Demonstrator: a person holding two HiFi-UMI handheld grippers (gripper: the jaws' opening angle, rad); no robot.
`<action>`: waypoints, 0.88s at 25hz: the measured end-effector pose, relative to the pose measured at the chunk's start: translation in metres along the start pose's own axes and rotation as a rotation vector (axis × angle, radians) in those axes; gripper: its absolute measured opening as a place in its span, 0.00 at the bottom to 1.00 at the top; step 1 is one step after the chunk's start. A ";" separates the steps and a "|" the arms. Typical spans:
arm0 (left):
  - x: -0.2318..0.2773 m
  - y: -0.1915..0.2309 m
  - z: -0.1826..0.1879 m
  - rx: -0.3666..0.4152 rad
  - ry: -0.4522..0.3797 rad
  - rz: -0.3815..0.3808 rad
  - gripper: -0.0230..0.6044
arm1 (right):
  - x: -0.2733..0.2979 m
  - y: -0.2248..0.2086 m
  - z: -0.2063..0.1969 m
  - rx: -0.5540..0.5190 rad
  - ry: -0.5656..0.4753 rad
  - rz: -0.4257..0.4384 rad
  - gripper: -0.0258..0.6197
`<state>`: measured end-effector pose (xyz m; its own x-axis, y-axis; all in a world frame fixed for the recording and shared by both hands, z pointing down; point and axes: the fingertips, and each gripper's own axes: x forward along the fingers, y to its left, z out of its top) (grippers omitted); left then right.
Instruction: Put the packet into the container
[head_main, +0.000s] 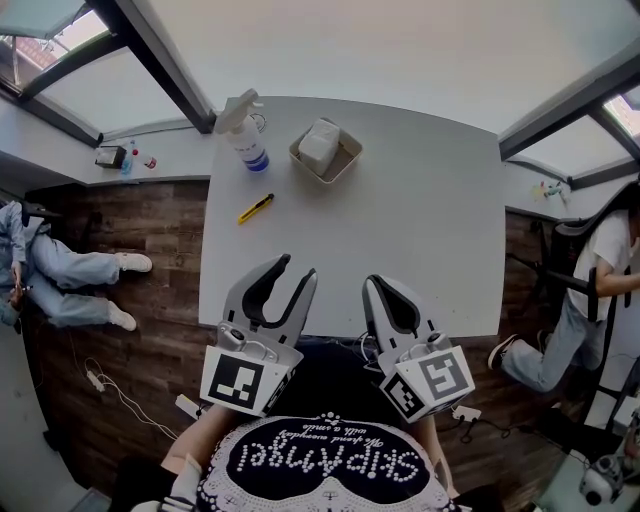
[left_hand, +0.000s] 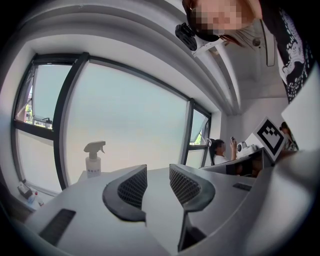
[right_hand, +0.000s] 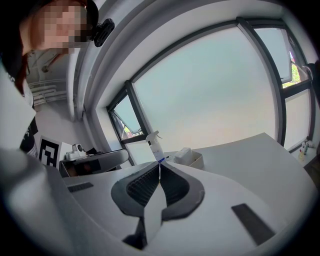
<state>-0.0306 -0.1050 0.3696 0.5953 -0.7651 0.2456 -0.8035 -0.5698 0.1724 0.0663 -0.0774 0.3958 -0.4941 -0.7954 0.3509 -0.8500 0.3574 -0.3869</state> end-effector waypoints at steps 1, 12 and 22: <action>0.000 0.000 -0.001 -0.003 0.001 -0.003 0.27 | 0.000 0.000 0.000 0.001 0.001 -0.001 0.06; -0.003 0.004 -0.005 0.015 0.023 0.000 0.12 | 0.002 0.005 -0.003 0.004 0.004 0.000 0.06; -0.004 0.007 -0.006 0.004 0.018 -0.008 0.05 | 0.008 0.007 -0.002 -0.008 0.010 0.012 0.06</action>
<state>-0.0386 -0.1039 0.3750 0.6018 -0.7548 0.2611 -0.7984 -0.5775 0.1707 0.0561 -0.0802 0.3972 -0.5062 -0.7859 0.3551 -0.8455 0.3709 -0.3842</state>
